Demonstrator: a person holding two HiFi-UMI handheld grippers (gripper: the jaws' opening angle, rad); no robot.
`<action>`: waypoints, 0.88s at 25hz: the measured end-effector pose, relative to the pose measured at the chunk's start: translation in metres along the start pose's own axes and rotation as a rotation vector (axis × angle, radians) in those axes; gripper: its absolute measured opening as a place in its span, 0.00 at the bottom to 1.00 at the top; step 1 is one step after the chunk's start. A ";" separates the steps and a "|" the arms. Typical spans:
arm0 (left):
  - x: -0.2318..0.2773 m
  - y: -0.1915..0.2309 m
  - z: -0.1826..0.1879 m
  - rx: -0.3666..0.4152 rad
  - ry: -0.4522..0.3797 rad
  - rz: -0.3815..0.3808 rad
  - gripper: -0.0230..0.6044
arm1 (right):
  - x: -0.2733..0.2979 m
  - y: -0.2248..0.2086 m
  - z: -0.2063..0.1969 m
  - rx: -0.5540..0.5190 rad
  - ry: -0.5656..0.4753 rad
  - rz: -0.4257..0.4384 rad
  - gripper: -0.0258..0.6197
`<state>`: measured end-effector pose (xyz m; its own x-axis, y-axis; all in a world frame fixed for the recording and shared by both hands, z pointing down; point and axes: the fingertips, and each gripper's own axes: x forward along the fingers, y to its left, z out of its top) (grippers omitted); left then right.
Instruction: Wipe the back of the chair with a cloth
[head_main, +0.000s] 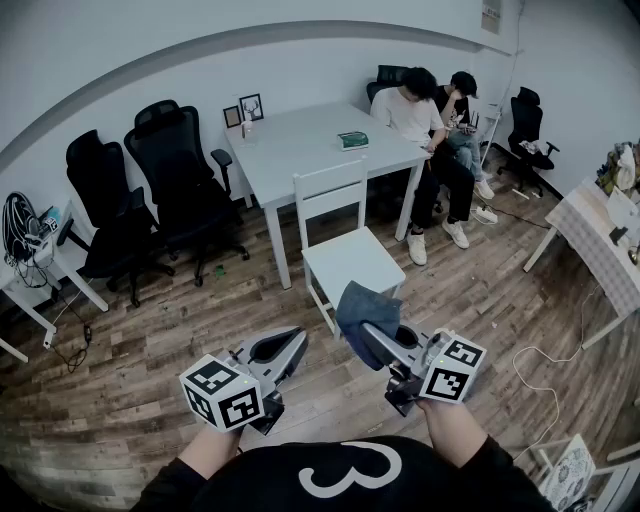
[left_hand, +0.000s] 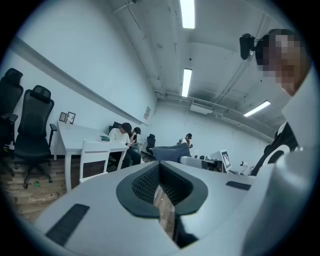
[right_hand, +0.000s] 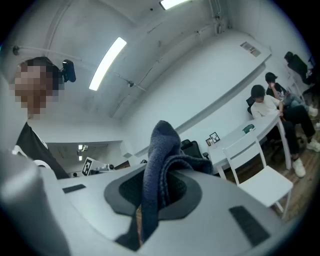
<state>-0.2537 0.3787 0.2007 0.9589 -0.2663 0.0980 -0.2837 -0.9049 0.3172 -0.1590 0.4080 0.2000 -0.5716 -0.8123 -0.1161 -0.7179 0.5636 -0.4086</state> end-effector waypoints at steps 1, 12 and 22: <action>0.002 0.000 0.000 0.002 0.000 0.003 0.06 | 0.000 -0.001 0.001 0.000 -0.001 0.005 0.11; 0.043 -0.029 -0.010 0.011 0.005 -0.016 0.06 | -0.044 -0.019 0.009 -0.018 -0.001 -0.011 0.11; 0.080 -0.058 -0.032 0.007 0.024 -0.055 0.06 | -0.099 -0.040 0.003 -0.051 0.026 -0.088 0.11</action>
<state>-0.1602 0.4207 0.2204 0.9726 -0.2082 0.1035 -0.2306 -0.9202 0.3163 -0.0721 0.4653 0.2253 -0.5149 -0.8553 -0.0578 -0.7850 0.4975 -0.3691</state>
